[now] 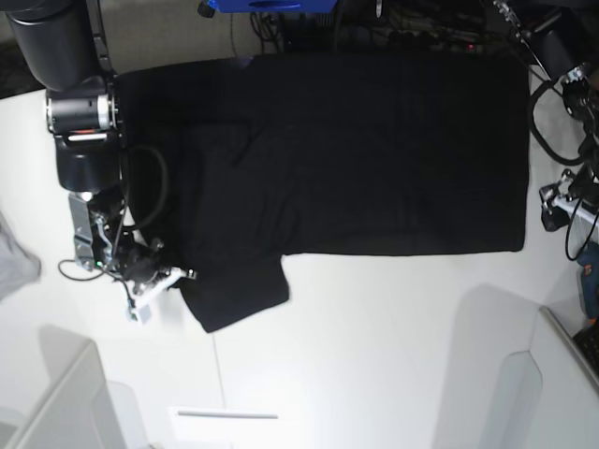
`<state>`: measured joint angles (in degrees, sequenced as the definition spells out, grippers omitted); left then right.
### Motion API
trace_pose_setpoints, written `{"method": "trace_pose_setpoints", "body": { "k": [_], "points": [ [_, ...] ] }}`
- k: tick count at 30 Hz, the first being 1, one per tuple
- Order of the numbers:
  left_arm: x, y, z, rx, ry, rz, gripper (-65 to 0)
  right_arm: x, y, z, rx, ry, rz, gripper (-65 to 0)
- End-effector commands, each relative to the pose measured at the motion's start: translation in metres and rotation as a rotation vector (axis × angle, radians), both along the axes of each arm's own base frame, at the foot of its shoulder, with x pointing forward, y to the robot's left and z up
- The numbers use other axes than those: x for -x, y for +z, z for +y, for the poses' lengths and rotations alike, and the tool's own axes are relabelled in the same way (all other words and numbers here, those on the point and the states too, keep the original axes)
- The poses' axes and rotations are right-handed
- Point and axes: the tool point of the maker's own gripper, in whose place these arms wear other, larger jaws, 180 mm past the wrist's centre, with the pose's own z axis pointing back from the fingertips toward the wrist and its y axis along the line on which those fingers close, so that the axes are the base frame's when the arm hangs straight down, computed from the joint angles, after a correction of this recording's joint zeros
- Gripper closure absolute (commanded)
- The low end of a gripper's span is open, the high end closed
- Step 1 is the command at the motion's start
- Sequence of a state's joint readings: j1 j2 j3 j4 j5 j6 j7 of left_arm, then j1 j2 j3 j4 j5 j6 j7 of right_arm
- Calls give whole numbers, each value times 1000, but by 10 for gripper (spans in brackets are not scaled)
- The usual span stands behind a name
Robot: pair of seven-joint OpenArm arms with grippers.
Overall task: Fold the T-shirt properly
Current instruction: 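Move the left gripper down to the hem corner beside it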
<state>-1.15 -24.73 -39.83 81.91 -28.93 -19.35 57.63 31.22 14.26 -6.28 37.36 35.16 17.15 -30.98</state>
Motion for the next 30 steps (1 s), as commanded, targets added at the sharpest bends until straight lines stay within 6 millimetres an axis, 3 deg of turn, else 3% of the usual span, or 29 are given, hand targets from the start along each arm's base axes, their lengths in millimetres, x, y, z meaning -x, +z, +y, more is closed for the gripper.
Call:
{"method": "trace_pose_setpoints", "body": {
  "k": [1,5,10,19,24,30],
  "points": [
    [-8,11,11,-18,5,-17,-532,-14,16,-5,9,-3,-41,0],
    [-30,4,17,-38,2,31,-533,-14,16,-5,7,-3,-40,0],
    [-58,-9,11,-110,-48,92,-533,-15,17,-5,-2,-11,-44,0],
    [-80,-34,-1,-6,-25,86,-532,-14,17,-5,-2,-11,-42,0],
    [-80,-41,-5,22,-23,94,-532,-14,17,-5,-2,-11,-42,0],
    [-92,-51,-32,14,-98,129,-532,-14,17,-5,-3,-9,-43,0]
  ]
}}
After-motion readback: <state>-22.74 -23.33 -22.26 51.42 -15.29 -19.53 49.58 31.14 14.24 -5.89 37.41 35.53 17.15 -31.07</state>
